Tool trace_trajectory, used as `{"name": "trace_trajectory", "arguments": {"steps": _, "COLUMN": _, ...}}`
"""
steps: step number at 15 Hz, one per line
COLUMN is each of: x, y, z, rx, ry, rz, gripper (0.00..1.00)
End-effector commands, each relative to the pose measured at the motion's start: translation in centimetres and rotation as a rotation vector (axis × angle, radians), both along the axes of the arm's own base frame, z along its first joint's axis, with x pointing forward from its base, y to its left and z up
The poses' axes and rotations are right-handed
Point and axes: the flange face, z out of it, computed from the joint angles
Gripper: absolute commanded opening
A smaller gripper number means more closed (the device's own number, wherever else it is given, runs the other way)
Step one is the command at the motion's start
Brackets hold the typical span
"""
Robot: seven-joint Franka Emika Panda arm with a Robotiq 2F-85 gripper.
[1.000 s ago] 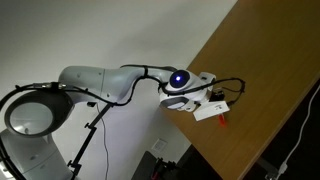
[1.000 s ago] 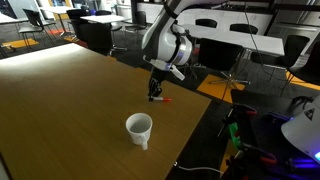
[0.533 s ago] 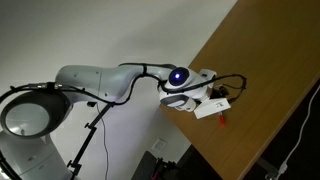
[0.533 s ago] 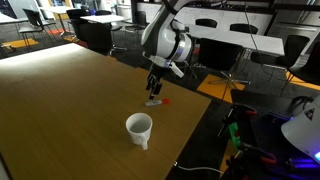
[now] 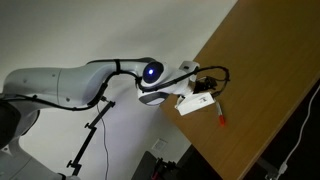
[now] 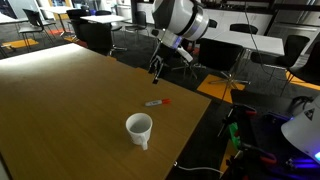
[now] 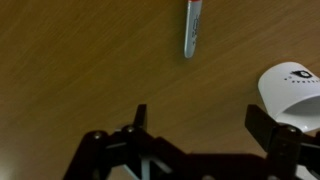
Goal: Pick the pen from the table, put it in the cup then place it back on the table
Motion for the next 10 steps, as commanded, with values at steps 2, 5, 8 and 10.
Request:
{"name": "trace_trajectory", "arguments": {"steps": 2, "x": -3.7, "y": 1.3, "z": 4.9, "rx": -0.019, "ry": -0.039, "rz": -0.013, "gripper": 1.0}}
{"name": "trace_trajectory", "arguments": {"steps": 5, "x": -2.9, "y": 1.0, "z": 4.4, "rx": -0.001, "ry": -0.035, "rz": 0.005, "gripper": 1.0}}
{"name": "trace_trajectory", "arguments": {"steps": 8, "x": -3.6, "y": 1.2, "z": 4.9, "rx": 0.002, "ry": -0.039, "rz": 0.007, "gripper": 1.0}}
{"name": "trace_trajectory", "arguments": {"steps": 10, "x": -3.6, "y": 1.2, "z": 4.9, "rx": 0.002, "ry": -0.038, "rz": 0.007, "gripper": 1.0}}
